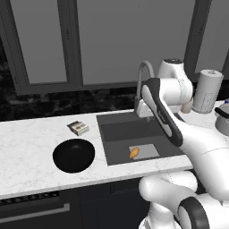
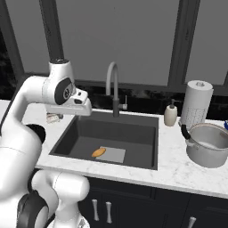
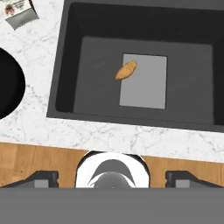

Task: Pick the potato from the sink and place it in the bowl. Then pick the bowl and place it in the microwave. Then close the microwave door and press the start button.

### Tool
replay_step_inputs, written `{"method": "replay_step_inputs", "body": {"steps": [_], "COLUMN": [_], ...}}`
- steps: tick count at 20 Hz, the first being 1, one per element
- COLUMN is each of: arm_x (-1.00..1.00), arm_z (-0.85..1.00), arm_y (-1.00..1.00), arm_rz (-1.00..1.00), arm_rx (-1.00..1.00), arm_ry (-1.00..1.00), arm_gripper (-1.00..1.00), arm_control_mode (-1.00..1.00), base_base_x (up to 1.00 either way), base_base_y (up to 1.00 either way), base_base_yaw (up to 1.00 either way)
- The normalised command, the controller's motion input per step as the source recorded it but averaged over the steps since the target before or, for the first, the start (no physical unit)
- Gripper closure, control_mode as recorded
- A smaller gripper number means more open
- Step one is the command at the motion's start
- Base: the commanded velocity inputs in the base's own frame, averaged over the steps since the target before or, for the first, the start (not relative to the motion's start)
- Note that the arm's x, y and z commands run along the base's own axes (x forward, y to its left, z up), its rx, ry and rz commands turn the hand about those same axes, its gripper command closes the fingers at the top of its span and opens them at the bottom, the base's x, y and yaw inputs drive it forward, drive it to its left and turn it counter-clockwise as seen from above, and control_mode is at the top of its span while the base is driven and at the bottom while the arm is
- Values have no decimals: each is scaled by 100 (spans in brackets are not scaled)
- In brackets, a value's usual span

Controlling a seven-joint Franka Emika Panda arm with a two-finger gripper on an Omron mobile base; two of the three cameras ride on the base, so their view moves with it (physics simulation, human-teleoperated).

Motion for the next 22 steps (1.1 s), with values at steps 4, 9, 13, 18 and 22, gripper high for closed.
{"method": "replay_step_inputs", "body": {"steps": [4, 9, 13, 18, 22], "arm_x": [27, 42, 41, 38, 29], "arm_z": [-57, -35, -50, -58, -69], "arm_y": [0, 0, 0, 0, -7], "arm_rz": [0, 0, -1, -3, -7], "arm_rx": [0, 0, 0, 0, 0], "arm_ry": [21, 13, 11, 6, 0], "arm_gripper": [-100, -100, -100, -100, -100], "arm_control_mode": [-100, -100, -100, -100, -100], "base_base_x": [0, 0, 0, 0, 0], "base_base_y": [0, 0, 0, 0, 0], "base_base_yaw": [0, 0, 0, 0, 0]}}
